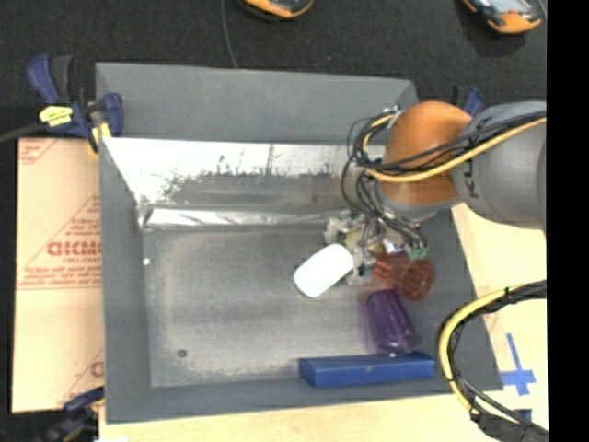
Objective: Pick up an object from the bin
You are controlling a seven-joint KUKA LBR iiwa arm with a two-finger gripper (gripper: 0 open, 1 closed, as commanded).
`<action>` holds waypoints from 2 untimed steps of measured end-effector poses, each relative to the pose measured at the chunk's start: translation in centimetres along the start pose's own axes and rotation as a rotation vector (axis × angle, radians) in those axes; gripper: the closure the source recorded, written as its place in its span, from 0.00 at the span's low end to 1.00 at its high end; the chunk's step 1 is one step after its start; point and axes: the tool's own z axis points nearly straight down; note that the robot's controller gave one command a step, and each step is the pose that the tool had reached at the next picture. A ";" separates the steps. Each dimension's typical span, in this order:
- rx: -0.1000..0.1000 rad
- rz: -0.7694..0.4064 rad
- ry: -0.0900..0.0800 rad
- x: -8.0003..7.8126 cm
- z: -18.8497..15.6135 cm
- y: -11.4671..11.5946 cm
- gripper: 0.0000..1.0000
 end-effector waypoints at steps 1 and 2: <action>-0.008 -0.036 0.012 0.0 -1.9 -0.3 1.00; -0.001 -0.069 -0.001 -0.1 -4.1 -1.2 1.00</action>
Offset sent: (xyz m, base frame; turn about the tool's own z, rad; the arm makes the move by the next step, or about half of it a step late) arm -0.0039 -0.0118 0.0458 -0.1237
